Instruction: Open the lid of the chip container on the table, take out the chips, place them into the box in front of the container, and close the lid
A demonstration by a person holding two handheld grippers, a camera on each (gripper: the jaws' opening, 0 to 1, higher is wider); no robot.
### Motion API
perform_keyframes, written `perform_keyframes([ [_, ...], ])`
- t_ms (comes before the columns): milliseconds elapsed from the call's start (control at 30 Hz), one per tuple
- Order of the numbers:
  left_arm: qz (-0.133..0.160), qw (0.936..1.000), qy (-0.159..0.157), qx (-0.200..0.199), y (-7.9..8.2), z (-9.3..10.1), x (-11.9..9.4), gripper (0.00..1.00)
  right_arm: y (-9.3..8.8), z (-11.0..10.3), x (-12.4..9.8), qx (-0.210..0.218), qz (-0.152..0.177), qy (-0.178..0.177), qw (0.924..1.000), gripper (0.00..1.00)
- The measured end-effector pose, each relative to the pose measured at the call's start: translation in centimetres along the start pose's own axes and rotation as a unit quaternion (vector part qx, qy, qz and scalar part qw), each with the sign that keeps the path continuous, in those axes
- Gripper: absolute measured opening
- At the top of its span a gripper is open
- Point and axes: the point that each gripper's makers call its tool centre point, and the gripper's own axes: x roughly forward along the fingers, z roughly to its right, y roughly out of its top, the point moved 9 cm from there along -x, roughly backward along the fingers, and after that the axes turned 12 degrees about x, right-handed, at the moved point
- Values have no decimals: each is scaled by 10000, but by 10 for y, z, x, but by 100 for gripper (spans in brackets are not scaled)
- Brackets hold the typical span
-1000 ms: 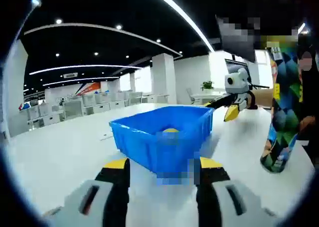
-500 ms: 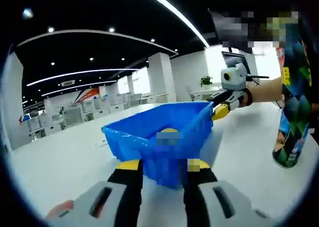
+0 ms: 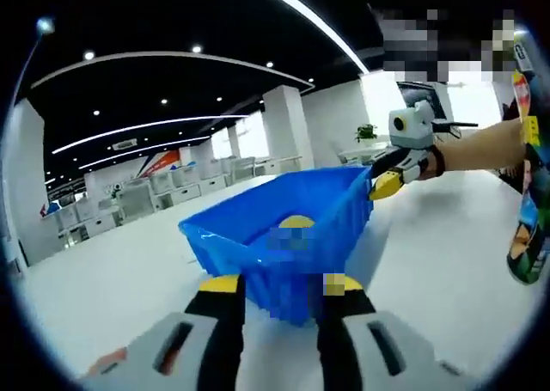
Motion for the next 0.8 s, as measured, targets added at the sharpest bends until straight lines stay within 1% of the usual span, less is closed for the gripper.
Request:
perform_keyframes([
  [33,8,10000,3,-15,1,1,0,32,0,7,5,11,-5,13,10000,31],
  [100,22,10000,9,56,2,4,-1,32,-4,10,5,51,21,1,10000,31],
  [133,73,10000,-16,15,4,6,-3,32,-4,12,3,185,70,-148,9997,30],
  [167,66,10000,-10,5,4,7,-3,32,-4,11,1,147,61,-18,9999,30],
  [200,89,10000,-12,-1,5,10,-4,32,-4,10,0,140,63,-21,9999,31],
  [267,99,10000,8,-5,3,7,-1,32,-4,6,-2,158,66,-34,9998,31],
  [400,122,9999,64,54,5,11,-4,33,-3,3,-5,194,20,-62,9998,33],
  [433,77,9999,112,80,6,12,-5,35,-4,4,-5,230,-46,-122,9997,34],
  [467,-2,9996,188,209,6,12,-8,41,-6,4,-8,438,-157,-231,9986,36],
  [500,-26,9993,244,272,6,12,-10,48,-8,10,-10,477,-283,-361,9978,38],
  [533,-13,9992,272,275,3,7,-11,57,-9,11,-12,519,-336,-394,9973,39],
  [567,16,9992,309,271,2,4,-13,61,-12,13,-18,537,-408,-547,9962,38],
  [633,-33,9987,449,232,1,2,-21,61,-15,15,-30,489,-325,-670,9960,39],
  [700,-88,9983,525,225,1,2,-31,62,-15,24,-40,679,-244,-706,9949,42],
  [733,-86,9982,559,199,3,2,-36,63,-15,21,-46,743,-186,-704,9946,44],
  [767,-82,9981,602,72,4,0,-41,65,-14,17,-54,778,-119,-699,9944,46],
  [800,-83,9981,612,19,4,-1,-43,69,-13,13,-60,771,-80,-696,9946,47],
])
